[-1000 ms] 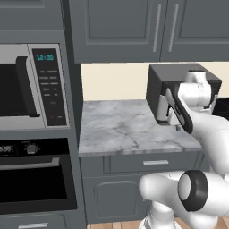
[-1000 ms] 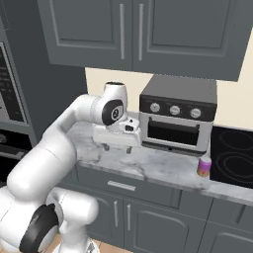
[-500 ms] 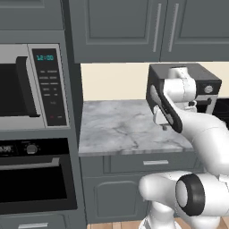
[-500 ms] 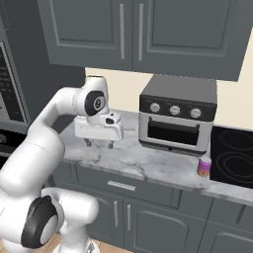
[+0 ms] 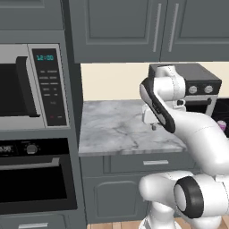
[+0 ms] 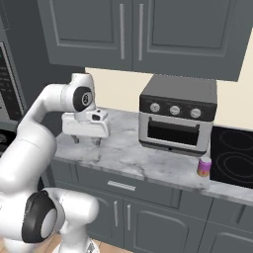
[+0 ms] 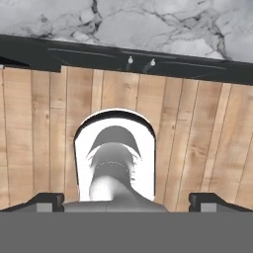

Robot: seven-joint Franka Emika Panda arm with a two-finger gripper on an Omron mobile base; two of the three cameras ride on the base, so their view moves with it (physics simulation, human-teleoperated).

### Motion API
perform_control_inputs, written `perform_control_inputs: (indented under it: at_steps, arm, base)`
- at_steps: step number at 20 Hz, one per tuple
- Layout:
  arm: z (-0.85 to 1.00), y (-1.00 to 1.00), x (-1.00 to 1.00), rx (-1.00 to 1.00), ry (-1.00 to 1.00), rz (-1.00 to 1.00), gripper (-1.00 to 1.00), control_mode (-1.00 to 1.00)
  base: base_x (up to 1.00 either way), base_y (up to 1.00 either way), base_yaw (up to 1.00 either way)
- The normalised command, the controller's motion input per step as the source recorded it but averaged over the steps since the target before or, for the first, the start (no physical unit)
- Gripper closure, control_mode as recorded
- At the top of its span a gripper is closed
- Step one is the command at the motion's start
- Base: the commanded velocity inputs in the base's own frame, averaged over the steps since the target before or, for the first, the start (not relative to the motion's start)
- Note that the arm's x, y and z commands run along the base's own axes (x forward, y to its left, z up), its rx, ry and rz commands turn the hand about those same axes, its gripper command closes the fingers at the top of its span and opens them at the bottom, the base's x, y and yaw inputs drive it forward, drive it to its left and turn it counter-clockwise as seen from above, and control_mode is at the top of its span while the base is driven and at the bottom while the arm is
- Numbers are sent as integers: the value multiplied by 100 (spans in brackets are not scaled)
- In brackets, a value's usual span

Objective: Four empty soda cans are scattered around the kitchen. Gather all the cans and cluster them next to the stove for recycling.

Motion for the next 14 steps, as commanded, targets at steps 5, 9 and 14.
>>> perform_control_inputs:
  at_steps: [5,9,14]
  arm:
    - [0,30,0,2,-9,0,-100,-100]
    - [1,18,0,5,-8,0,-100,-100]
    - [5,2,0,4,-4,0,-100,-100]
  base:
    - [0,0,0]
    - [0,0,0]
    - [0,0,0]
